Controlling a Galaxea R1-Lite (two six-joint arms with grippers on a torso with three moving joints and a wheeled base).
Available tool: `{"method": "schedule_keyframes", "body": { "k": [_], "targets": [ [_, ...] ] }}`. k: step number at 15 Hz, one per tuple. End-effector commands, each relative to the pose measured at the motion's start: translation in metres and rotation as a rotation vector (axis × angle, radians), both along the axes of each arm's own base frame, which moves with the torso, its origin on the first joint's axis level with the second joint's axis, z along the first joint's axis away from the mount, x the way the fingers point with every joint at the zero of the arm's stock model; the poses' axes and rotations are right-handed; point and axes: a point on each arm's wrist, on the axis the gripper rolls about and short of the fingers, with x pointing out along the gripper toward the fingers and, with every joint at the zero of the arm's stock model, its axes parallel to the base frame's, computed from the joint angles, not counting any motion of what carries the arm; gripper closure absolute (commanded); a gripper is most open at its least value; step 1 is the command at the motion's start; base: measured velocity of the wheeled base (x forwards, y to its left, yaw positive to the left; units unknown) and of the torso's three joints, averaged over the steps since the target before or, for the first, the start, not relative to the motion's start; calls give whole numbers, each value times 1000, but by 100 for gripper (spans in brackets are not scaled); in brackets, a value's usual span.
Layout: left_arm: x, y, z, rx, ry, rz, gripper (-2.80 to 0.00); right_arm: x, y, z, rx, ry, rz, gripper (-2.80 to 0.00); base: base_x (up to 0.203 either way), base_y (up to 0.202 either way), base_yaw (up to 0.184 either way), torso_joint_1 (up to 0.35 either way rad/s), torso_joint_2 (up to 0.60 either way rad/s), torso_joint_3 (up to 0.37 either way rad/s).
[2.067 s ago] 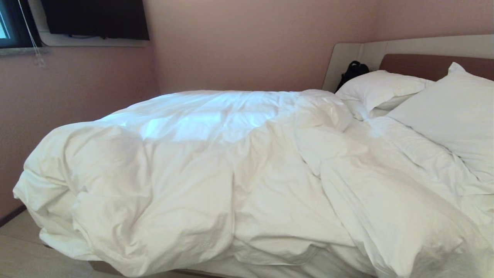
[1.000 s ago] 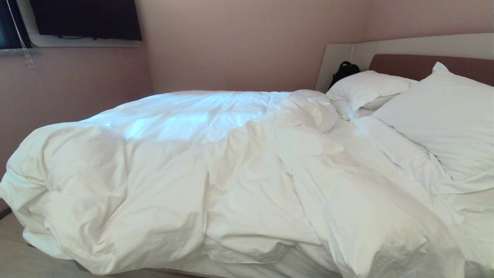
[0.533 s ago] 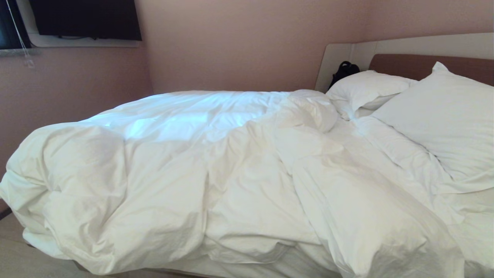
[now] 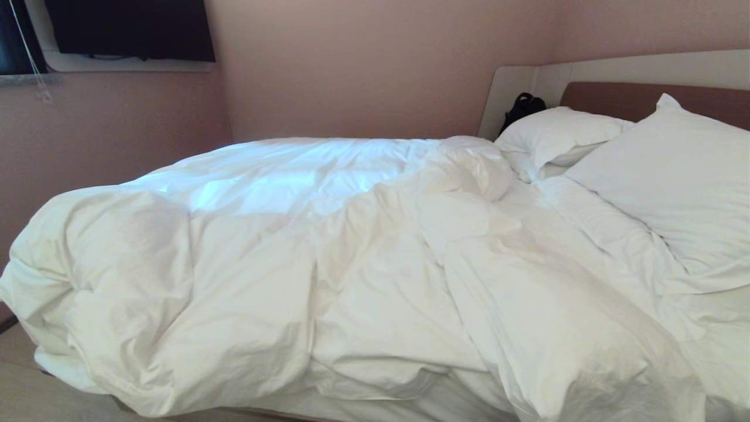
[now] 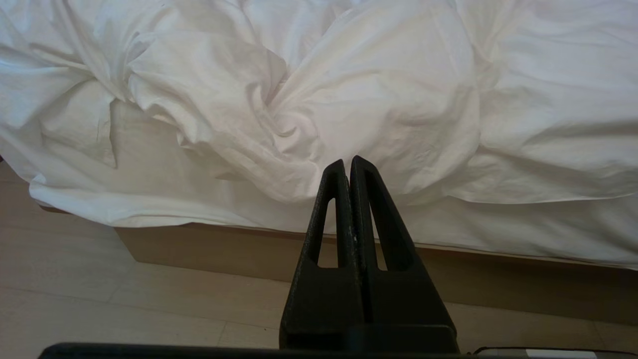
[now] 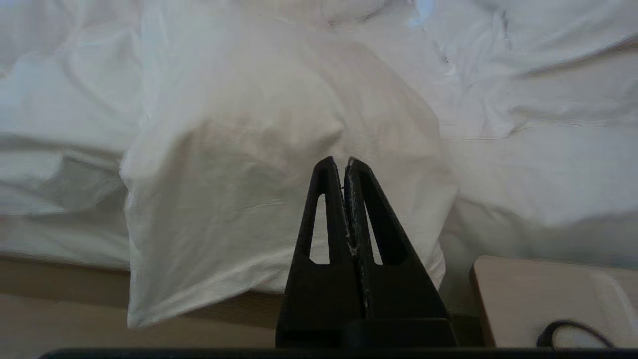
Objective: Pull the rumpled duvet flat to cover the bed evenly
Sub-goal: Flatten the corners of the folded blanket
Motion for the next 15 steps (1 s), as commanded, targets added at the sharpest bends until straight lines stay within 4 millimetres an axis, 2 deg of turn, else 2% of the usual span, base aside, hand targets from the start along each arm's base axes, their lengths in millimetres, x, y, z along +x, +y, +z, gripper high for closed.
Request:
{"method": "schedule_keyframes", "body": {
  "k": [1, 4, 6, 10, 14, 15],
  "targets": [
    [0, 0, 0, 0, 1, 0, 0, -7, 1, 28, 10, 29, 44, 0, 0, 0, 0, 0, 0, 0],
    [0, 0, 0, 0, 3, 1, 0, 15, 2, 65, 35, 164, 102, 0, 0, 0, 0, 0, 0, 0],
    [0, 0, 0, 0, 1, 1, 0, 50, 3, 87, 77, 259, 112, 0, 0, 0, 0, 0, 0, 0],
    [0, 0, 0, 0, 0, 1, 0, 140, 6, 123, 127, 361, 112, 0, 0, 0, 0, 0, 0, 0],
    [0, 0, 0, 0, 1, 0, 0, 239, 5, 160, 153, 364, 98, 0, 0, 0, 0, 0, 0, 0],
    [0, 0, 0, 0, 0, 0, 0, 261, 2, 164, 166, 372, 84, 0, 0, 0, 0, 0, 0, 0]
  ]
}}
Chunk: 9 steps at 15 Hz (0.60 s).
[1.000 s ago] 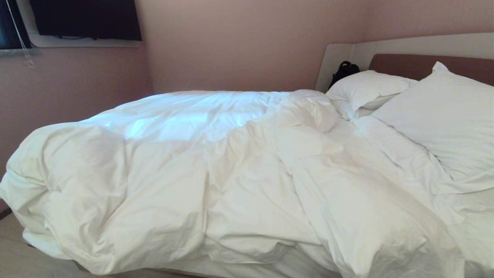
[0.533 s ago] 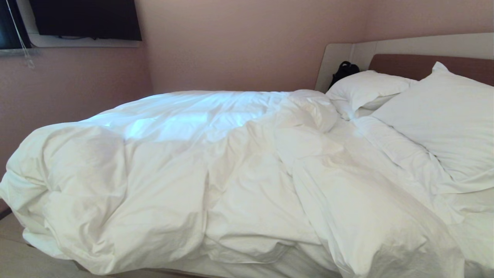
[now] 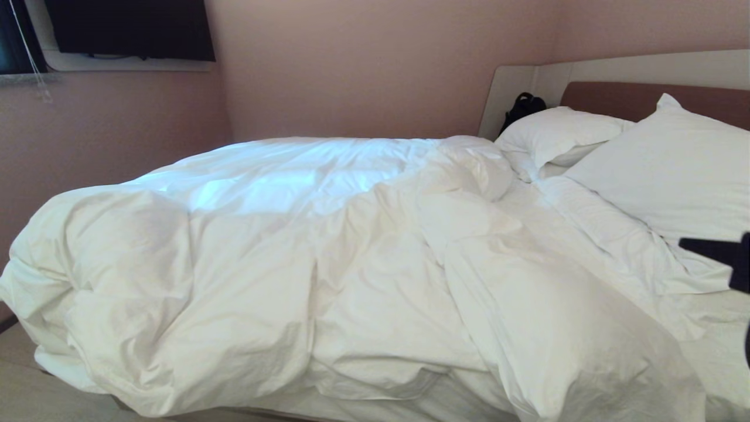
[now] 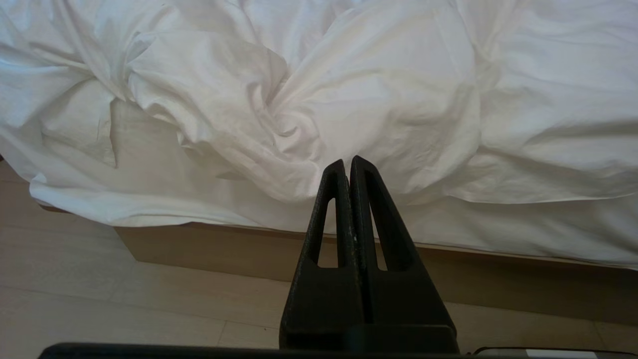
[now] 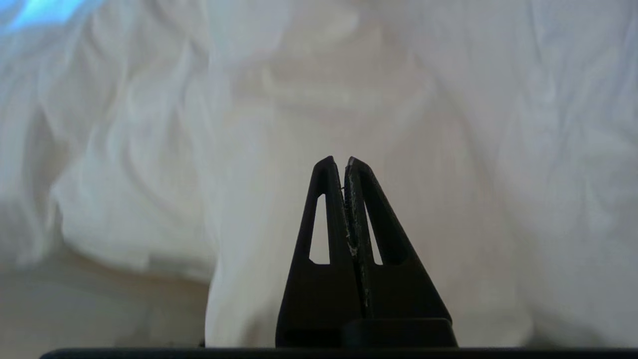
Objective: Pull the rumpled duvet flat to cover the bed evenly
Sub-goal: Flatten the corners of the folded blanket
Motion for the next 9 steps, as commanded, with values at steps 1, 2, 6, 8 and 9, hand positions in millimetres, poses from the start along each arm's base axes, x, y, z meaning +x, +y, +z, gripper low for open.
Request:
{"method": "schedule_keyframes", "body": {
  "k": [1, 2, 6, 8, 9],
  "targets": [
    [0, 0, 0, 0, 1, 2, 0, 86, -9, -3, 28, 51, -32, 0, 0, 0, 0, 0, 0, 0],
    [0, 0, 0, 0, 1, 1, 0, 105, -19, -2, 55, 68, -38, 0, 0, 0, 0, 0, 0, 0],
    [0, 0, 0, 0, 1, 0, 0, 154, -68, -8, 225, 171, 36, 0, 0, 0, 0, 0, 0, 0],
    [0, 0, 0, 0, 1, 0, 0, 171, -85, -17, 263, 221, 46, 0, 0, 0, 0, 0, 0, 0],
    [0, 0, 0, 0, 1, 1, 0, 174, -90, -23, 281, 242, 85, 0, 0, 0, 0, 0, 0, 0]
  ]
}}
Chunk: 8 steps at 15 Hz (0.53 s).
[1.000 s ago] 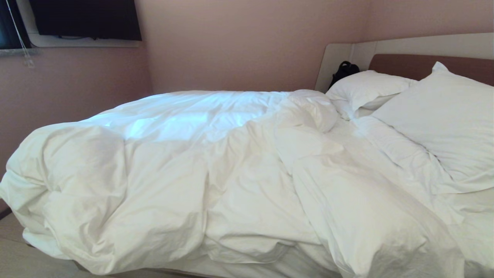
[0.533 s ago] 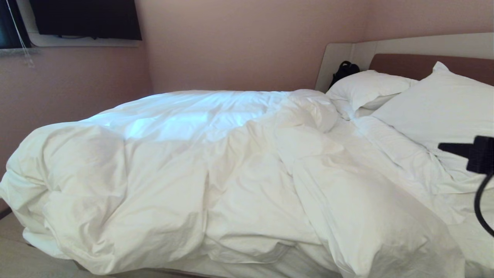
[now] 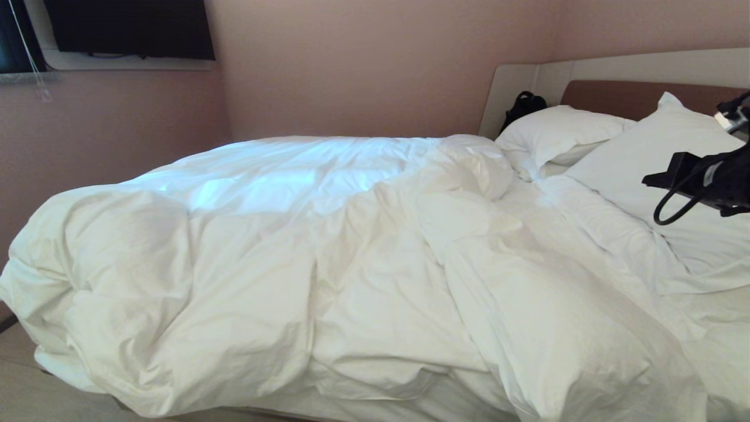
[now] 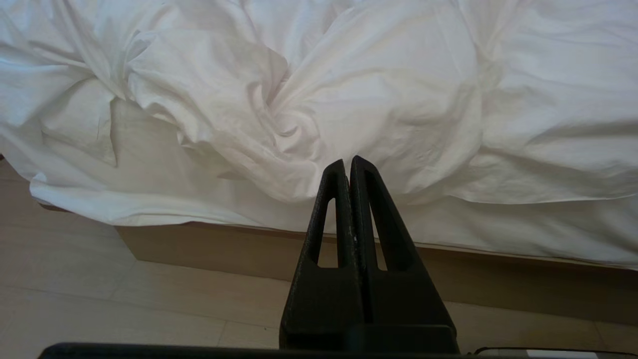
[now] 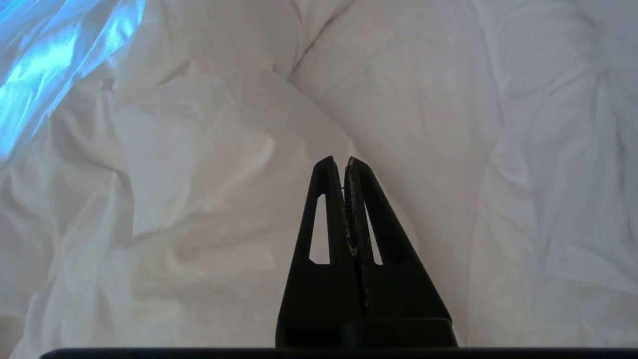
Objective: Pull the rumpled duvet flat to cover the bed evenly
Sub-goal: Flatten the corners of the folded blanket
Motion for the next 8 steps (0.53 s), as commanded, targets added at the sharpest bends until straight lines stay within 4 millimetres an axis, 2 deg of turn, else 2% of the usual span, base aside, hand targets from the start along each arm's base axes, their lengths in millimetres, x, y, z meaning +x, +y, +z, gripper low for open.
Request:
{"method": "schedule_keyframes", "body": {
  "k": [1, 4, 6, 8],
  "targets": [
    [0, 0, 0, -1, 3, 1, 0, 17, -11, -41, 152, 178, 241, 0, 0, 0, 0, 0, 0, 0],
    [0, 0, 0, -1, 1, 1, 0, 29, -14, -72, 82, 243, 307, 0, 0, 0, 0, 0, 0, 0],
    [0, 0, 0, -1, 1, 1, 0, 29, -19, -93, 37, 286, 364, 0, 0, 0, 0, 0, 0, 0],
    [0, 0, 0, -1, 1, -1, 0, 25, -30, -101, 37, 273, 419, 0, 0, 0, 0, 0, 0, 0]
  ]
}}
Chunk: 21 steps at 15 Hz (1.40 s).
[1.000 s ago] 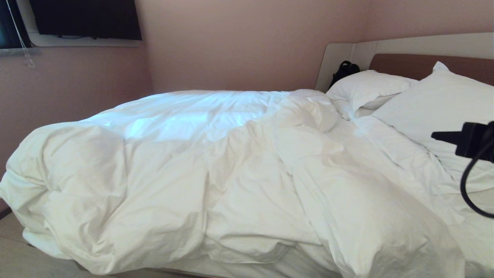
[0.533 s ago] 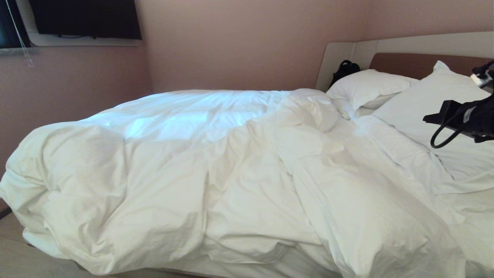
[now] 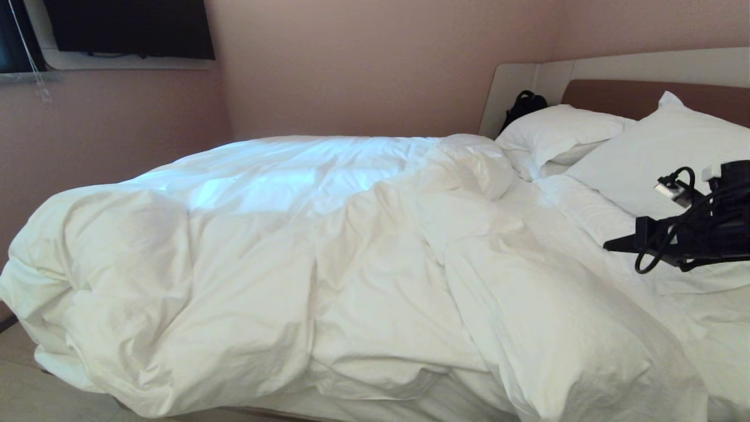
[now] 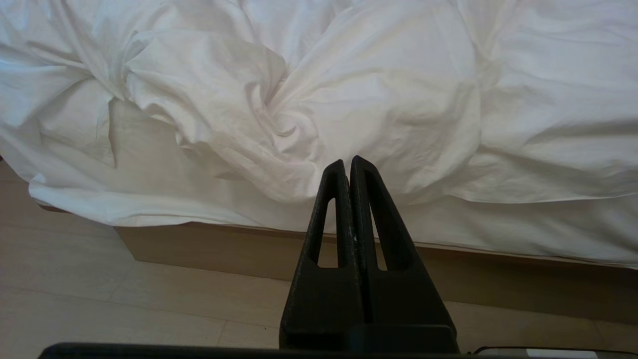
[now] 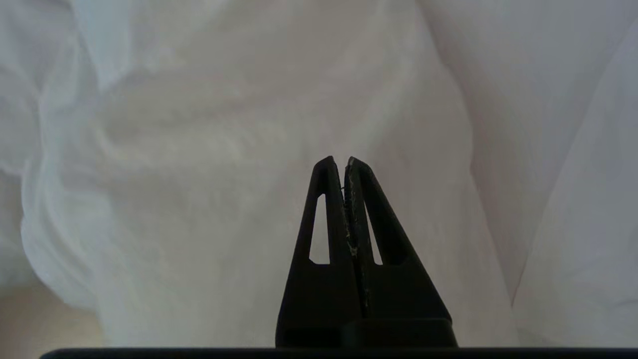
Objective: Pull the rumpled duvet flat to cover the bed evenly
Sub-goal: Flatten the corners of the folded blanket
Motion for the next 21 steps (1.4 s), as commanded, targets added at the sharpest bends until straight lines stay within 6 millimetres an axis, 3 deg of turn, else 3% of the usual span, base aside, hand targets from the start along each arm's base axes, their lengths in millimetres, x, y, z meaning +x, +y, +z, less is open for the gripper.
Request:
{"method": "schedule_keyframes", "body": {
  "k": [1, 2, 8, 13, 21],
  "targets": [
    [0, 0, 0, 0, 0, 2, 0, -5, -11, -14, -37, -54, 177, 0, 0, 0, 0, 0, 0, 0],
    [0, 0, 0, 0, 1, 0, 0, -6, -14, -16, -42, -53, 174, -280, 0, 0, 0, 0, 0, 0],
    [0, 0, 0, 0, 0, 0, 0, -3, -29, -56, -122, -26, 259, -280, 0, 0, 0, 0, 0, 0],
    [0, 0, 0, 0, 0, 2, 0, -6, -50, -82, -7, -80, 344, -280, 0, 0, 0, 0, 0, 0],
    [0, 0, 0, 0, 1, 0, 0, -8, -50, -90, 123, -99, 407, -280, 0, 0, 0, 0, 0, 0]
  ]
}}
